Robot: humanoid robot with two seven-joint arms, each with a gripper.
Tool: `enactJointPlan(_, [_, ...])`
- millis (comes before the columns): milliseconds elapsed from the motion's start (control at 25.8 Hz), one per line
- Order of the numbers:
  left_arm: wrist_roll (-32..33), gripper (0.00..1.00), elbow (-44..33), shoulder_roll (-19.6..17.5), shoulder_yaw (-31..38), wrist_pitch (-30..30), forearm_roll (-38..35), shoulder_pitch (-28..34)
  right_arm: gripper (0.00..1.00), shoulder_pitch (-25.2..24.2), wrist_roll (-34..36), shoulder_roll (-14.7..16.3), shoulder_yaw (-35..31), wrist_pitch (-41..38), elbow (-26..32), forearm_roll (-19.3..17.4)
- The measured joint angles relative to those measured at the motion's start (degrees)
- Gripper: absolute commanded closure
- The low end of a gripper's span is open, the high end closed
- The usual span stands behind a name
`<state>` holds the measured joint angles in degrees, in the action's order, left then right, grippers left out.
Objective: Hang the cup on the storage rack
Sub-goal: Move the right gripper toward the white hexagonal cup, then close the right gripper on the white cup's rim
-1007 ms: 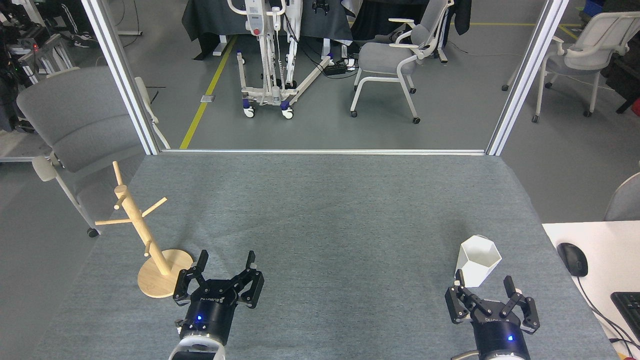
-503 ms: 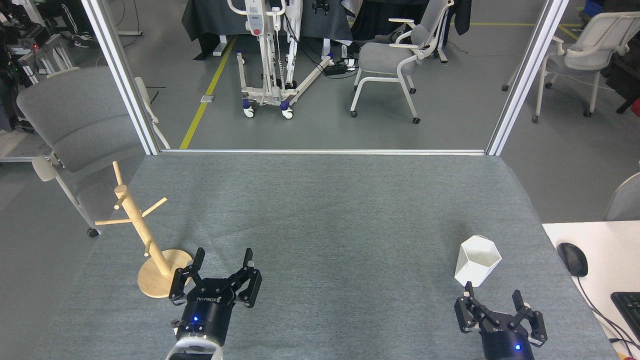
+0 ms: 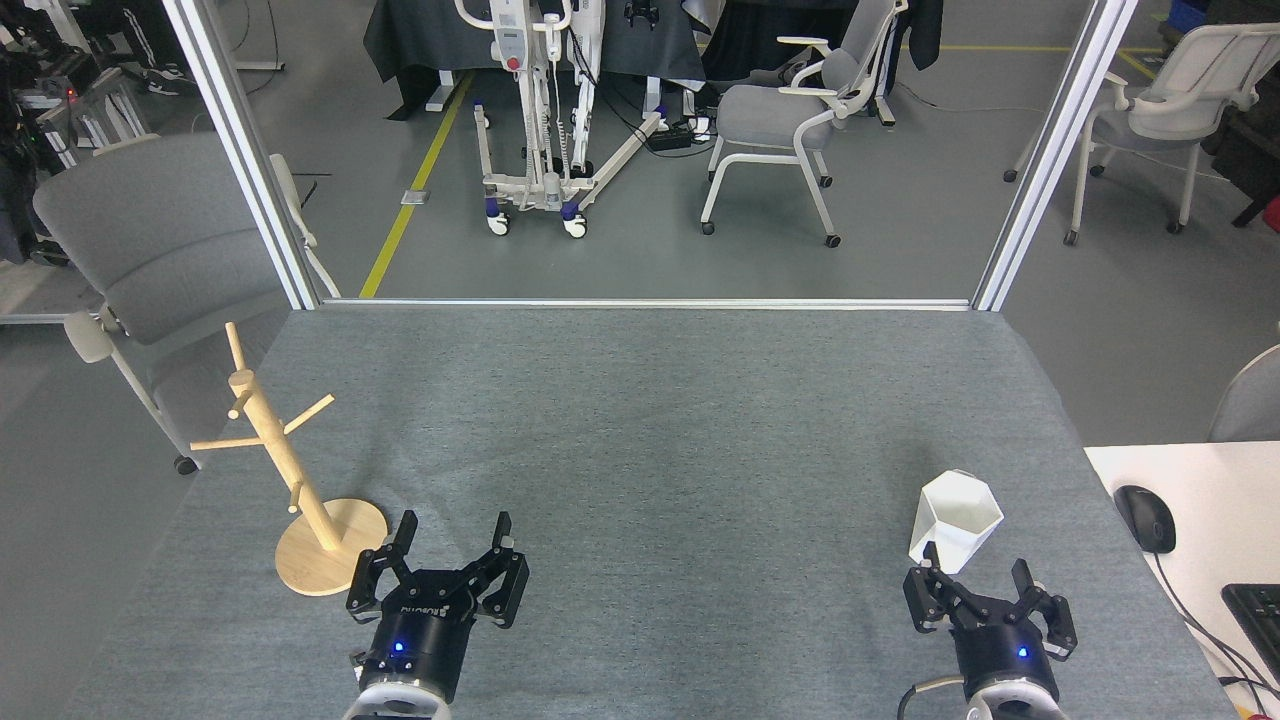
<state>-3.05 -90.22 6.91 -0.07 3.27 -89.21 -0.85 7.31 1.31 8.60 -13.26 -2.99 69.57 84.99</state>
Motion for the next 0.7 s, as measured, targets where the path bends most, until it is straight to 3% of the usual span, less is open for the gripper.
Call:
enactJointPlan(310, [0.0, 0.01, 1.3, 0.1, 0.1, 0.0, 0.0, -0.5, 0.00, 3.9, 0.0, 1.3, 0.5, 0.1, -5.5, -0.1])
enactJointPlan(697, [0.0, 0.01, 1.6, -0.2, 0.1, 0.0, 0.0, -0.9, 0.01, 4.8, -0.1, 1.8, 1.4, 0.1, -7.2, 0.0])
